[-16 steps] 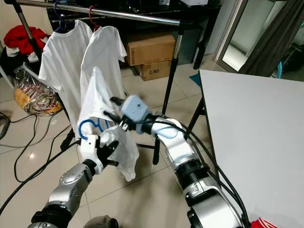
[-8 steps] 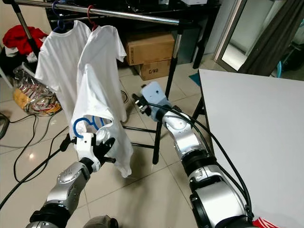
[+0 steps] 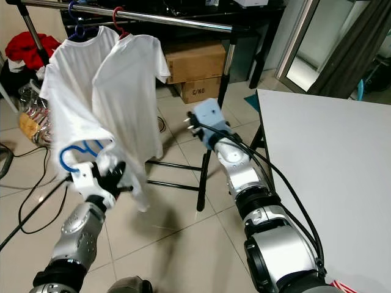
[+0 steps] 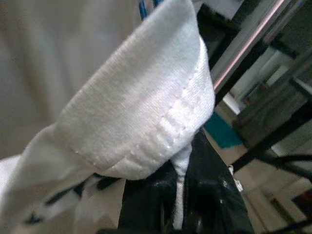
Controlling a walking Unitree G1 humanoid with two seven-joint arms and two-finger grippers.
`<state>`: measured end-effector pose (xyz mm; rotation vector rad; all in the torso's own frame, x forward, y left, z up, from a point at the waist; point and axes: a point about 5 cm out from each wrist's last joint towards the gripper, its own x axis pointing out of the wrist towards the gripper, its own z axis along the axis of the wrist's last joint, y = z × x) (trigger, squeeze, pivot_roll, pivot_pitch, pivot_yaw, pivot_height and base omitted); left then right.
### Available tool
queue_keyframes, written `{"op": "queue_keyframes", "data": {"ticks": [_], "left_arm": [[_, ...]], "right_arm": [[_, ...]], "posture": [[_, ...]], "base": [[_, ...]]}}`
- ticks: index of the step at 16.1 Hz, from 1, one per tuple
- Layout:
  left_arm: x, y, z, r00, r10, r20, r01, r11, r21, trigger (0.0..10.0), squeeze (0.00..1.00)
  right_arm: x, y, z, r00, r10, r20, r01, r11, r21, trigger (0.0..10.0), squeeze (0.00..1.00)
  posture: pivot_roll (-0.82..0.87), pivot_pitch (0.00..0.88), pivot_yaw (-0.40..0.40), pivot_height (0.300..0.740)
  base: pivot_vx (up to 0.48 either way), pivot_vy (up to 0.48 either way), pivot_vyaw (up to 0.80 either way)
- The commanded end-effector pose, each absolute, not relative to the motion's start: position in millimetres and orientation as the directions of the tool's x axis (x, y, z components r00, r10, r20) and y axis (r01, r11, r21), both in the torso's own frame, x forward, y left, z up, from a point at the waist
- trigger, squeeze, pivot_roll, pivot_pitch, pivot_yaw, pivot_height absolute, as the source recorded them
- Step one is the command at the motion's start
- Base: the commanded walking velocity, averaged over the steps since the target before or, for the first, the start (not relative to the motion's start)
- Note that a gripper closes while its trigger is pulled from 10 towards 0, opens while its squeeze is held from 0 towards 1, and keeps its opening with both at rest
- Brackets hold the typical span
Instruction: Hang hanger
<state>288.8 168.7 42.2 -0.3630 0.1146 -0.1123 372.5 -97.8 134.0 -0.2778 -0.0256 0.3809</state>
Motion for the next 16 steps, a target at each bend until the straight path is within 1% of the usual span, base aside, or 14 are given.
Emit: {"op": "queue_keyframes", "data": {"ticks": [1,4,6,9,12,13,15,16], "left_arm": [[297.8,169.0,60.6,0.995,-0.097,0.003,0.091,0.923,-0.373,10.0,0.00],[297.4,169.8,63.5,0.997,-0.068,0.033,0.075,0.923,-0.377,10.0,0.00],[297.1,167.7,64.1,0.998,-0.040,0.047,0.056,0.916,-0.398,10.0,0.00],[298.3,167.9,66.0,0.998,-0.010,0.063,0.034,0.917,-0.399,10.0,0.00],[298.5,167.0,65.1,0.998,-0.025,0.057,0.045,0.925,-0.378,10.0,0.00],[297.9,163.7,61.8,0.997,-0.068,0.035,0.076,0.924,-0.374,10.0,0.00],[295.5,157.5,55.7,0.989,-0.148,-0.003,0.137,0.924,-0.357,10.0,0.00],[287.9,149.8,43.4,0.950,-0.299,-0.089,0.259,0.915,-0.309,10.0,0.00]], "right_arm": [[371.7,-102.0,128.4,0.938,0.343,-0.050,-0.345,0.908,-0.238,10.0,0.00],[361.1,-97.9,114.0,0.914,0.396,-0.088,-0.406,0.889,-0.213,10.0,0.00],[355.4,-96.3,105.2,0.881,0.456,-0.128,-0.473,0.860,-0.193,10.0,0.00],[353.7,-104.3,99.0,0.879,0.449,-0.160,-0.473,0.862,-0.181,10.0,0.00],[353.6,-103.5,103.2,0.865,0.480,-0.144,-0.500,0.849,-0.170,10.0,0.00],[350.0,-96.2,108.3,0.819,0.561,-0.118,-0.573,0.791,-0.215,10.0,0.00],[343.4,-86.4,113.8,0.759,0.646,-0.081,-0.637,0.711,-0.297,10.0,0.00],[338.2,-75.5,126.8,0.698,0.716,-0.016,-0.660,0.636,-0.400,10.0,0.00]], "posture": [[0.11,0.000,-0.023,0.740],[0.10,0.000,-0.019,0.740],[0.10,0.000,-0.016,0.740],[0.10,0.000,-0.016,0.740],[0.10,0.000,-0.015,0.740],[0.10,0.000,-0.015,0.740],[0.10,0.000,-0.015,0.740],[0.09,0.000,-0.014,0.740]], "base": [[0.000,0.000,0.00],[0.000,0.000,0.00],[0.000,0.000,0.00],[0.000,0.000,0.00],[0.000,0.000,0.00],[0.000,0.000,0.00],[0.000,0.000,0.00],[0.000,0.000,0.00]]}}
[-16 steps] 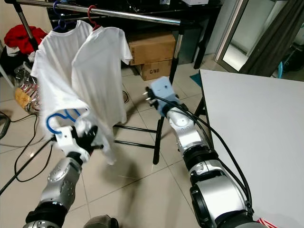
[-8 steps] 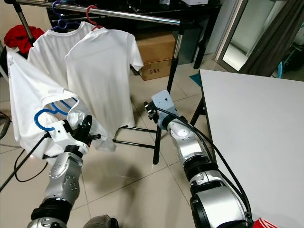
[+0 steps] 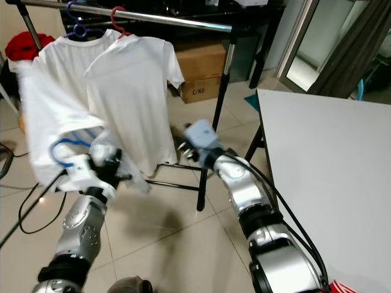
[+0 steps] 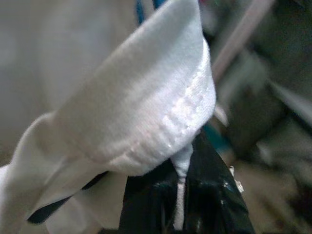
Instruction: Hang hanger
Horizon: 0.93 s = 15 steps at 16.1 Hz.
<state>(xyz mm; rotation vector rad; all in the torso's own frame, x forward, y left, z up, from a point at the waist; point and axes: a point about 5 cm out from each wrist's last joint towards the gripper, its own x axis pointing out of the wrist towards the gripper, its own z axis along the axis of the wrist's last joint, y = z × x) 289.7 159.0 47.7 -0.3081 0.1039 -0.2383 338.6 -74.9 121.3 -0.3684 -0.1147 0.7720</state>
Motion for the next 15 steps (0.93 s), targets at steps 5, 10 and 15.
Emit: {"op": "queue_keyframes", "data": {"ticks": [5,10,15], "left_arm": [[259.4,163.9,23.6,0.790,-0.548,-0.276,0.490,0.834,-0.255,10.0,0.00],[236.3,211.6,23.9,0.598,-0.616,-0.513,0.679,0.729,-0.084,10.0,0.00],[230.9,238.1,37.2,0.491,-0.603,-0.629,0.769,0.639,-0.012,10.0,0.00]], "right_arm": [[350.3,-81.2,150.9,0.717,0.696,0.038,-0.543,0.592,-0.596,10.0,0.00],[356.2,-104.8,160.5,0.673,0.736,-0.076,-0.440,0.317,-0.840,10.0,0.00],[343.7,-120.8,147.8,0.538,0.795,-0.280,-0.493,0.027,-0.870,10.0,1.00]], "posture": [[0.10,0.000,-0.017,0.740],[0.11,0.000,-0.016,0.740],[0.11,0.000,-0.015,0.740]], "base": [[0.000,0.000,0.00],[0.000,0.000,0.00],[0.000,0.000,0.00]]}}
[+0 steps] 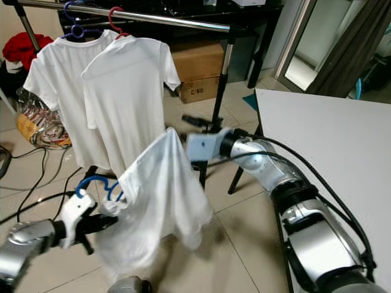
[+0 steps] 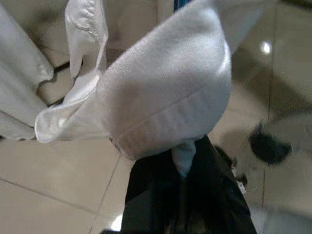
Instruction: Hang hanger
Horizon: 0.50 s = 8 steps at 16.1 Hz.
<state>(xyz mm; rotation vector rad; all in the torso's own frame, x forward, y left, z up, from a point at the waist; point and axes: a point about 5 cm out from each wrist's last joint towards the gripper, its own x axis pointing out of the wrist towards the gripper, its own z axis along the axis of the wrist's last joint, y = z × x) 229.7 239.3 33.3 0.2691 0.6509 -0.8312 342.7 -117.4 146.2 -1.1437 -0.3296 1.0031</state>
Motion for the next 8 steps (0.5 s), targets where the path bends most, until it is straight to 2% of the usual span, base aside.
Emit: {"op": "queue_keyframes", "data": {"ticks": [1,2,4,7,8], "left_arm": [[229.8,243.9,39.7,0.474,-0.596,-0.649,0.781,0.625,-0.004,10.0,0.00],[229.8,243.9,39.7,0.474,-0.596,-0.649,0.781,0.625,-0.004,10.0,0.00],[225.4,252.6,42.8,0.410,-0.579,-0.704,0.824,0.567,0.013,10.0,0.00],[226.4,253.1,46.5,0.365,-0.570,-0.736,0.857,0.515,0.026,10.0,0.00],[227.6,252.3,47.1,0.359,-0.567,-0.741,0.862,0.506,0.031,10.0,0.00]], "right_arm": [[340.8,-127.2,144.5,0.505,0.796,-0.334,-0.517,-0.031,-0.855,10.0,1.00],[340.8,-127.2,144.5,0.505,0.796,-0.334,-0.517,-0.031,-0.855,10.0,1.00],[332.3,-144.4,138.6,0.415,0.772,-0.481,-0.554,-0.205,-0.807,10.0,1.00],[330.4,-149.8,134.3,0.376,0.724,-0.578,-0.553,-0.326,-0.767,10.0,1.00],[328.9,-150.4,132.6,0.359,0.716,-0.599,-0.563,-0.346,-0.750,10.0,0.75]], "posture": [[0.11,0.000,-0.014,0.740],[0.11,0.000,-0.014,0.740],[0.11,0.000,-0.011,0.740],[0.11,0.000,-0.006,0.740],[0.11,0.000,-0.006,0.740]], "base": [[0.000,0.000,0.00],[0.000,0.000,0.00],[0.000,0.000,0.00],[0.000,0.000,0.00],[0.000,0.000,0.00]]}}
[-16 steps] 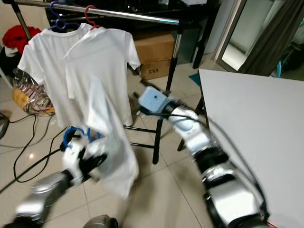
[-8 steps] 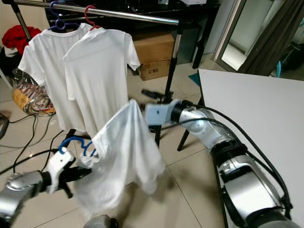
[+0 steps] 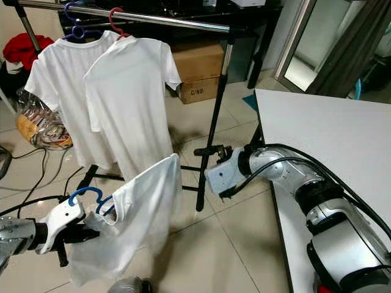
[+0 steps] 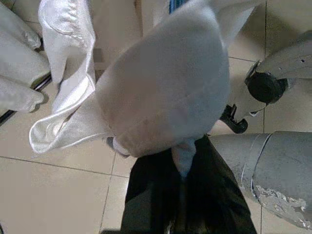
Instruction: Hang hanger
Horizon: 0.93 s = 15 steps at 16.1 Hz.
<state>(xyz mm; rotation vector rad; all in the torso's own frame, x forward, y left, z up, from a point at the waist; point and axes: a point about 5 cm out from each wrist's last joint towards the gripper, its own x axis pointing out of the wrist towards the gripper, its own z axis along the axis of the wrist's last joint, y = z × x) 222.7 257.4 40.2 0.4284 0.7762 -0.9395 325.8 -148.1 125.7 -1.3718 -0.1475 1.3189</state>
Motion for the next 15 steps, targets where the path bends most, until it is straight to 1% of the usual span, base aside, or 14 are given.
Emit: {"op": "queue_keyframes", "data": {"ticks": [1,2,3,5,6,7,9,11,13,15], "left_arm": [[228.7,252.3,47.1,0.335,-0.551,-0.765,0.880,0.473,0.044,10.0,0.00],[229.9,253.0,47.1,0.316,-0.535,-0.783,0.892,0.448,0.054,10.0,0.00],[231.3,253.5,47.4,0.307,-0.527,-0.793,0.899,0.435,0.059,10.0,0.00],[234.6,253.5,48.7,0.293,-0.520,-0.802,0.907,0.416,0.062,10.0,0.00],[239.1,251.5,49.2,0.279,-0.523,-0.805,0.913,0.404,0.054,10.0,0.00],[244.1,249.2,48.6,0.263,-0.518,-0.814,0.922,0.383,0.055,10.0,0.00],[251.6,245.3,51.2,0.252,-0.513,-0.820,0.934,0.352,0.067,10.0,0.00],[256.3,243.0,54.0,0.236,-0.513,-0.825,0.943,0.326,0.067,10.0,0.00],[258.0,242.8,52.9,0.205,-0.501,-0.841,0.955,0.292,0.059,10.0,0.00],[259.0,241.5,51.7,0.183,-0.497,-0.848,0.963,0.265,0.053,10.0,0.00]], "right_arm": [[323.1,-147.6,126.5,0.314,0.710,-0.630,-0.567,-0.391,-0.724,10.0,0.00],[317.7,-144.2,119.3,0.281,0.707,-0.649,-0.564,-0.426,-0.708,10.0,0.00],[314.6,-141.2,115.3,0.262,0.709,-0.654,-0.562,-0.439,-0.701,10.0,0.00],[311.5,-133.5,112.3,0.244,0.722,-0.647,-0.559,-0.441,-0.702,10.0,0.00],[308.5,-125.4,110.5,0.223,0.739,-0.636,-0.552,-0.442,-0.707,10.0,0.00],[306.1,-118.4,108.6,0.208,0.746,-0.633,-0.543,-0.450,-0.709,10.0,0.00],[300.5,-113.9,102.0,0.182,0.738,-0.649,-0.536,-0.479,-0.695,10.0,0.00],[296.6,-108.4,100.7,0.171,0.753,-0.635,-0.537,-0.469,-0.701,10.0,0.00],[298.3,-103.8,105.3,0.184,0.767,-0.614,-0.538,-0.444,-0.716,10.0,0.00],[298.3,-102.4,105.8,0.185,0.766,-0.616,-0.539,-0.445,-0.715,10.0,0.00]], "posture": [[0.11,0.000,-0.006,0.740],[0.11,0.000,-0.008,0.740],[0.11,0.000,-0.008,0.740],[0.11,0.000,-0.007,0.740],[0.11,0.000,-0.005,0.740],[0.10,0.000,0.000,0.740],[0.09,0.000,0.003,0.740],[0.09,0.000,0.006,0.740],[0.09,0.000,0.014,0.740],[0.08,0.000,0.015,0.740]], "base": [[0.000,0.000,0.00],[0.000,0.000,0.00],[0.000,0.000,0.00],[0.000,0.000,0.00],[0.000,0.000,0.00],[0.000,0.000,0.00],[0.000,0.000,0.00],[0.000,0.000,0.00],[0.000,0.000,0.00],[0.000,0.000,0.00]]}}
